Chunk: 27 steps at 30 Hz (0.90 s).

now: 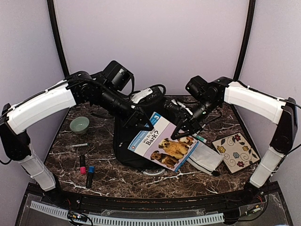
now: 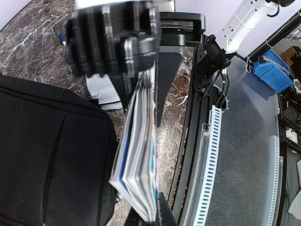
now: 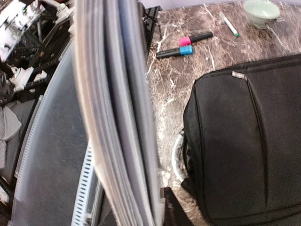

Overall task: Pack the student bag
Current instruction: Pass from the left arm to the right, then pick up the largest pocket of the bag from the student bag.

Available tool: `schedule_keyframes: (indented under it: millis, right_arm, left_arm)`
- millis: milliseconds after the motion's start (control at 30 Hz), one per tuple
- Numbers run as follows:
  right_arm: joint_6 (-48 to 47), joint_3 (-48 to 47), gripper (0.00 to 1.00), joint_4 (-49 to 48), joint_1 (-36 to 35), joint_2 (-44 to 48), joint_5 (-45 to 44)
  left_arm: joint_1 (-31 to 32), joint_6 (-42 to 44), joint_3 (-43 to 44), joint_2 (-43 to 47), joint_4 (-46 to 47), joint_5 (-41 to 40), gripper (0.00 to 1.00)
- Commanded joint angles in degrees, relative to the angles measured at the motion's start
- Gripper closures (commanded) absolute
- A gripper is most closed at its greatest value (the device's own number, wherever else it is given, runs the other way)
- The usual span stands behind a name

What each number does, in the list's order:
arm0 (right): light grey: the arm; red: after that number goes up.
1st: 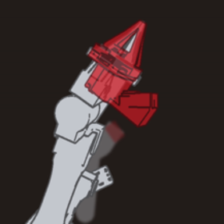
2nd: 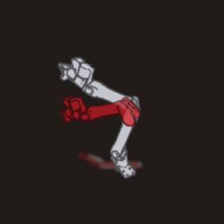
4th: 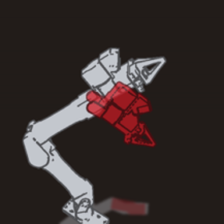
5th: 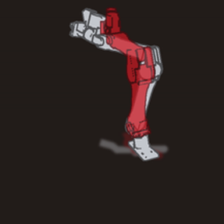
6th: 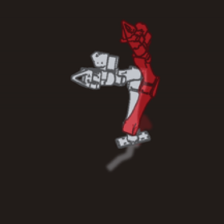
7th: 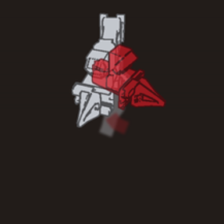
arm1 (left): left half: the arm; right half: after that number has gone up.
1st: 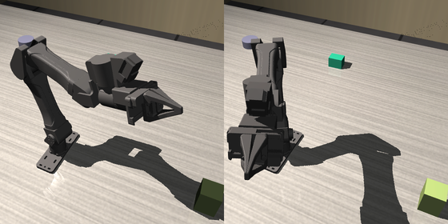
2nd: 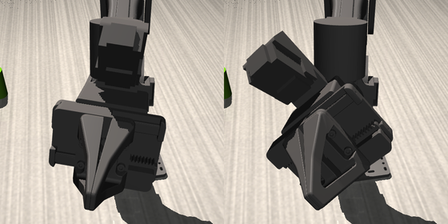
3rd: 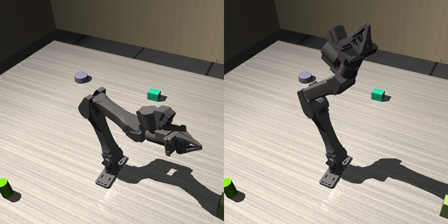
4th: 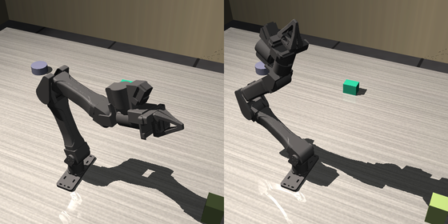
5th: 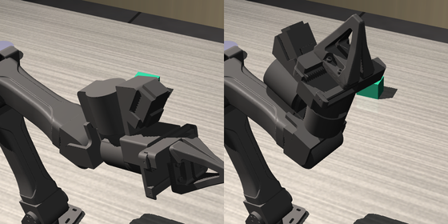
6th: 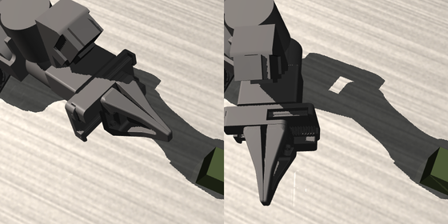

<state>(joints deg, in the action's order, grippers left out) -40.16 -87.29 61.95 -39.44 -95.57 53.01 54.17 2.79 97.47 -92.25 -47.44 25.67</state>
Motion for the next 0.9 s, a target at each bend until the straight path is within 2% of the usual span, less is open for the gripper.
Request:
schedule_keyframes:
  millis: [0, 100, 167, 233, 300, 433, 633, 767, 867]
  right_arm:
    - [0.85, 0.25, 0.84, -0.99, -0.55, 0.25, 2.39]
    - [0.94, 0.51, 0.95, -1.18, -0.55, 0.13, 2.53]
    - [1.07, 0.82, 0.98, -1.22, -0.49, 0.04, 2.42]
    - [1.71, 1.37, 1.00, -1.43, -0.23, 0.30, 1.39]
    - [2.09, 2.50, 1.00, -0.96, 1.55, 1.31, 0.34]
    - [3.28, 7.72, 1.00, -1.97, 9.31, 6.16, 1.04]
    - [6.74, 17.05, 1.00, -6.68, 21.27, 15.34, 2.46]
    - [12.33, 22.80, 1.00, -13.54, 28.29, 21.77, 1.57]
    - [15.14, 25.16, 1.00, -16.14, 31.49, 25.13, 1.71]
  left_arm:
    - [0.12, 0.39, 1.16, 0.74, 0.28, -0.47, 1.00]
    - [0.14, 0.31, 0.88, 0.83, 0.42, -1.73, 1.00]
    - [0.14, 0.27, 1.05, 0.66, 0.14, -4.26, 1.00]
    - [0.14, 0.37, 1.01, 0.79, -0.05, -8.17, 0.78]
    - [0.14, 0.53, 0.16, 1.86, 0.44, -12.51, 0.61]
    - [0.14, 0.66, -5.90, 6.63, 3.75, -17.67, 0.41]
    - [0.59, 2.11, -15.44, 9.41, 8.05, -20.46, 0.38]
    - [2.86, 2.70, -18.90, 7.89, 11.15, -20.58, 0.39]
    - [6.00, 4.11, -20.14, 5.34, 13.32, -24.03, 0.38]
